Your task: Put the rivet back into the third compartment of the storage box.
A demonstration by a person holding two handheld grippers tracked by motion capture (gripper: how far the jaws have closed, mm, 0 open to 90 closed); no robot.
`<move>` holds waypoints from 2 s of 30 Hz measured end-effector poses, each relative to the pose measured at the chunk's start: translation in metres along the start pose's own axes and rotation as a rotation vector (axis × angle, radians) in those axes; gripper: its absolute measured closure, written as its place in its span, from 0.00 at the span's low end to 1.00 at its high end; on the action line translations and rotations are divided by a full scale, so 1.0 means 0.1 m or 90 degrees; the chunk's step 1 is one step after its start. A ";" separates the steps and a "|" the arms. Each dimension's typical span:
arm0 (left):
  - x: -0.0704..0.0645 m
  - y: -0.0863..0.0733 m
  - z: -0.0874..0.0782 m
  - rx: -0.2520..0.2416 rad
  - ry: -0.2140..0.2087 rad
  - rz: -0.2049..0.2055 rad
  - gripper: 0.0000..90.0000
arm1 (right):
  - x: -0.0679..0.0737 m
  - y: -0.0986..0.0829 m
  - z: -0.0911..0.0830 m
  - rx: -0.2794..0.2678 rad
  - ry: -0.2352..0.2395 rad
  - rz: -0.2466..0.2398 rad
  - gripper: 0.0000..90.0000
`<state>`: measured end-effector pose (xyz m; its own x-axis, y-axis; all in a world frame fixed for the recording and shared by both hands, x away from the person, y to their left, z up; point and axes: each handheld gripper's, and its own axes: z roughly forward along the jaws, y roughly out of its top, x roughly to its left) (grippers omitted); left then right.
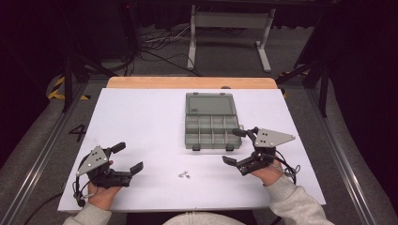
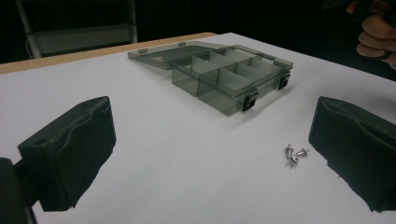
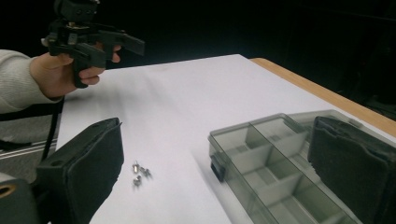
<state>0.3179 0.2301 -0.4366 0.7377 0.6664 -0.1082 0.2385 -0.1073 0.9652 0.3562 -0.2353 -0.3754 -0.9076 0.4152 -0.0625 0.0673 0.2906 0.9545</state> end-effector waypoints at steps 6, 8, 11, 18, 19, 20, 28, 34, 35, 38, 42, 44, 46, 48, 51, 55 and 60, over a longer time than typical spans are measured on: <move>0.01 0.00 -0.01 -0.002 0.002 0.002 0.01 | 0.04 0.22 0.25 0.034 0.037 -0.015 0.05; 0.01 -0.01 -0.02 -0.004 0.004 0.000 0.01 | 0.06 0.29 0.35 0.059 0.048 -0.021 0.05; 0.01 -0.01 -0.03 -0.002 0.004 -0.001 0.01 | 0.08 0.38 0.48 0.091 0.057 -0.034 0.05; 0.02 -0.01 -0.04 -0.005 0.004 -0.003 0.01 | 0.15 0.57 0.81 0.216 0.092 -0.083 0.09; 0.02 -0.01 -0.04 -0.006 0.004 -0.004 0.01 | 0.16 0.59 0.84 0.232 0.090 -0.092 0.10; 0.02 -0.01 -0.04 -0.006 0.004 -0.004 0.01 | 0.17 0.60 0.87 0.245 0.090 -0.098 0.11; 0.02 -0.01 -0.03 -0.004 0.004 -0.001 0.02 | 0.24 0.72 1.13 0.373 0.113 -0.125 0.16; 0.02 0.00 -0.04 -0.005 0.003 0.000 0.02 | 0.25 0.72 1.33 0.445 0.135 -0.133 0.17; 0.02 0.00 -0.04 -0.005 0.003 0.000 0.02 | 0.25 0.72 1.33 0.445 0.135 -0.133 0.17; 0.03 0.00 -0.04 0.002 0.005 0.002 0.02 | 0.25 0.70 1.40 0.472 0.135 -0.126 0.17; 0.03 -0.01 -0.04 -0.002 0.004 0.000 0.02 | 0.31 0.62 1.52 0.505 0.149 -0.123 0.25; 0.03 -0.01 -0.04 -0.002 0.005 -0.001 0.02 | 0.33 0.59 1.54 0.508 0.154 -0.123 0.27; 0.04 -0.01 -0.05 0.000 0.005 0.002 0.02 | 0.36 0.52 1.61 0.523 0.170 -0.121 0.31; 0.04 -0.01 -0.05 -0.001 0.005 -0.001 0.02 | 0.38 0.47 1.66 0.533 0.182 -0.123 0.35; 0.04 -0.01 -0.06 0.002 0.005 0.000 0.02 | 0.41 0.40 1.73 0.546 0.195 -0.131 0.39; 0.04 -0.01 -0.06 0.002 0.005 0.000 0.02 | 0.43 0.32 1.79 0.561 0.201 -0.142 0.48; 0.04 -0.01 -0.05 0.001 0.005 0.000 0.02 | 0.45 0.23 1.84 0.587 0.198 -0.155 0.56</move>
<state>0.3172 0.2366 -0.4364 0.7331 0.6717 -0.1066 0.2396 -0.1084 0.9648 0.3932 -0.0510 -0.4098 -0.9986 0.0496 -0.0206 0.0405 0.9471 0.3184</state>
